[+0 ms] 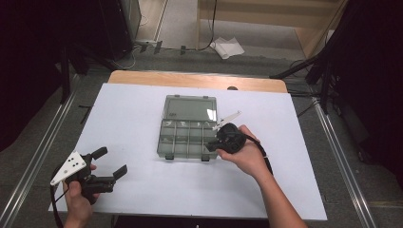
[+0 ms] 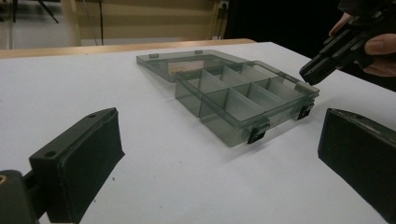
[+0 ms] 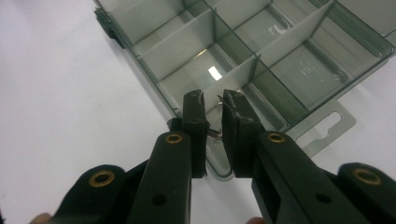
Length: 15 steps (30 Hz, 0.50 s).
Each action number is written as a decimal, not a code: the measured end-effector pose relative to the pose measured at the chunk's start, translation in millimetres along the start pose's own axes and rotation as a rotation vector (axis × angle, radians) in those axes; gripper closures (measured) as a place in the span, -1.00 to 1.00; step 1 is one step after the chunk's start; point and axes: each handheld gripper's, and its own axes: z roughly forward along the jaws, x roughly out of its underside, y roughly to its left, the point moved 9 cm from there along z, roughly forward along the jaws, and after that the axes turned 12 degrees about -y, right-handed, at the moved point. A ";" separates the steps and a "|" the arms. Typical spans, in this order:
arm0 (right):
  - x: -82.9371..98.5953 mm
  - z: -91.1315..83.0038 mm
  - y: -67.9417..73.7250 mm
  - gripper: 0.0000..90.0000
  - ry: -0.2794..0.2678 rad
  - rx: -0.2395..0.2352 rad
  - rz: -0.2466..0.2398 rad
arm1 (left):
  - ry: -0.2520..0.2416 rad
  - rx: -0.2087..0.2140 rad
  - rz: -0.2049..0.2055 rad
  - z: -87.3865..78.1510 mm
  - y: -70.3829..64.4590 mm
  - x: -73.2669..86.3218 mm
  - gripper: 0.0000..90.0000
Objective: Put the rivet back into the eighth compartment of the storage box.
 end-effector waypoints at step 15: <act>2.7 12.6 -11.6 0.79 0.017 0.034 0.003 | -0.003 0.000 0.000 -0.4 0.3 0.0 -1.00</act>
